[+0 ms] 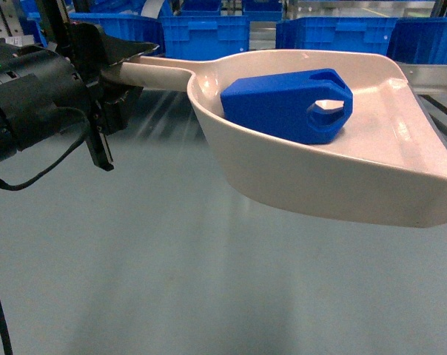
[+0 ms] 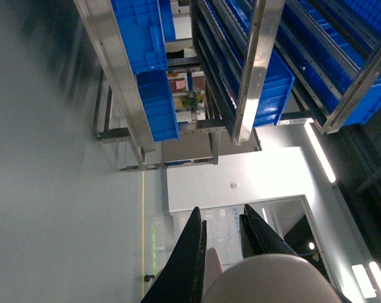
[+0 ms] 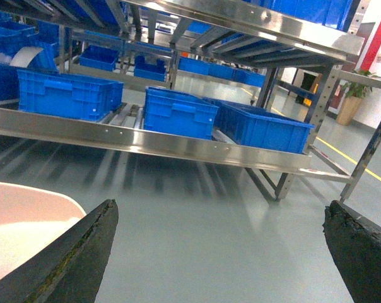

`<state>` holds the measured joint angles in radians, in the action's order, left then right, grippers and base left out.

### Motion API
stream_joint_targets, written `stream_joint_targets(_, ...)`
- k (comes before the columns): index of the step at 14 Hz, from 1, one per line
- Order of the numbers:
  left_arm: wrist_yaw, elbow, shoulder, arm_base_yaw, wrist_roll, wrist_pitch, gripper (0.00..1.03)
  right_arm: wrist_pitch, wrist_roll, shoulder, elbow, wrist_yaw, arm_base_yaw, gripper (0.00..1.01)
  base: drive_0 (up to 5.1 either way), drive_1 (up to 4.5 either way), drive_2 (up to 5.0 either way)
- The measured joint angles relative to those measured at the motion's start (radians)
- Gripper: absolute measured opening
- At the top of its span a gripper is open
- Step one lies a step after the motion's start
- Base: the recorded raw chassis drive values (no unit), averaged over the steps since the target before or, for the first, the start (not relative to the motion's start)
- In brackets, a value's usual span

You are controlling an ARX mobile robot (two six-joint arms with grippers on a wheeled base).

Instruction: Place part in tray to right shelf

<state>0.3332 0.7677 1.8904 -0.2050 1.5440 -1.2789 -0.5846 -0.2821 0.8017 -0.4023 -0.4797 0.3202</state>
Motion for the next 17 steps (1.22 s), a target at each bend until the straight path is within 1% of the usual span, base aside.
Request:
stream_joint_targets(8, 0.000, 0.000, 0.000, 0.003, 0.000, 0.000, 0.13, 0.000, 0.000, -0.003, 0.000, 0.001, 0.000, 0.98, 2.6, 2.08, -5.1)
stream_joint_targets(9, 0.002, 0.000, 0.000, -0.003, 0.000, 0.000, 0.13, -0.001, 0.000, -0.003, 0.000, -0.003, 0.000, 0.98, 0.0, 3.84, -3.8)
stream_joint_targets(17, -0.007, 0.000, 0.000, 0.006, 0.001, -0.002, 0.13, 0.000, 0.000, -0.003, 0.000, -0.001, 0.000, 0.98, 0.0, 3.84, -3.8)
